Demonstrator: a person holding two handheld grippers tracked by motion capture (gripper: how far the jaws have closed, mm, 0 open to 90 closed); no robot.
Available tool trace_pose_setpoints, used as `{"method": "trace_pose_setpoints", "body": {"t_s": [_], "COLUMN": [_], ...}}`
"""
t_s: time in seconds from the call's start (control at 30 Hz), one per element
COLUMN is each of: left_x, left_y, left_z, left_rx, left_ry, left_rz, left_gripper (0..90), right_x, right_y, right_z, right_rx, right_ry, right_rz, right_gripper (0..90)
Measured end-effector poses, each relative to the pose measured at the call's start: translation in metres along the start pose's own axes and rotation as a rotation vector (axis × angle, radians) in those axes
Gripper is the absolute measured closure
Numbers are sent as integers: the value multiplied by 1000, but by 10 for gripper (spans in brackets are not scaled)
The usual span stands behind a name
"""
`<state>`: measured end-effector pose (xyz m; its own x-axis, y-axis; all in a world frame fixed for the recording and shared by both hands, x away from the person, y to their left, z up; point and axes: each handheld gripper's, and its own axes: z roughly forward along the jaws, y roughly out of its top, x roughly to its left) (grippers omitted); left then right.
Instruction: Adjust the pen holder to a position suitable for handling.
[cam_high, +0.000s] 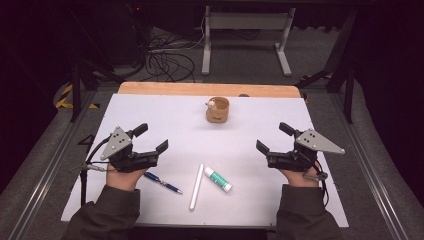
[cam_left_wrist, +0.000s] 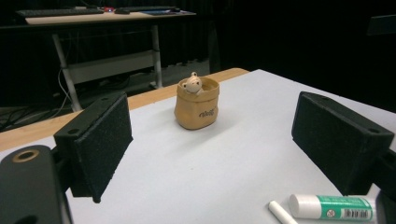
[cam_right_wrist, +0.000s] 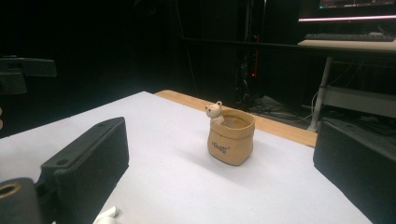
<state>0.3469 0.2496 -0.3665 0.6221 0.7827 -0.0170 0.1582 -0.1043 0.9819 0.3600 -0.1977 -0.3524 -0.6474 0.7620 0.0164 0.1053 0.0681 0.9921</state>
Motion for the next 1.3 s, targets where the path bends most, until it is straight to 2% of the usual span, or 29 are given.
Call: {"method": "trace_pose_setpoints", "body": {"t_s": [0.37,0.53,0.63,0.83,0.93,1.1,1.17,1.3], "left_x": [-12,-17,-21,-28,-27,-23,-21,-18], "left_y": [1,2,1,-1,-2,-3,-4,-6], "left_z": [18,26,32,49,58,69,74,85], "left_rx": [16,16,11,24,32,32,40,58], "left_ry": [47,48,46,43,42,36,19,11], "left_rz": [-7,3,-9,10,3,-33,-53,-54], "left_gripper": [132,132,132,132,132,136,137,149], "right_x": [2,3,3,1,2,3,3,3], "right_y": [2,2,3,3,2,0,0,1], "right_z": [-10,-11,-13,-15,-13,-10,-10,-11], "right_rx": [-6,0,-3,-6,1,12,13,11], "right_ry": [-17,-21,-16,-21,-21,-16,-17,-18], "right_rz": [-12,-14,-15,-10,-9,-18,-18,-14], "right_gripper": [41,41,41,41,41,41,41,41]}}
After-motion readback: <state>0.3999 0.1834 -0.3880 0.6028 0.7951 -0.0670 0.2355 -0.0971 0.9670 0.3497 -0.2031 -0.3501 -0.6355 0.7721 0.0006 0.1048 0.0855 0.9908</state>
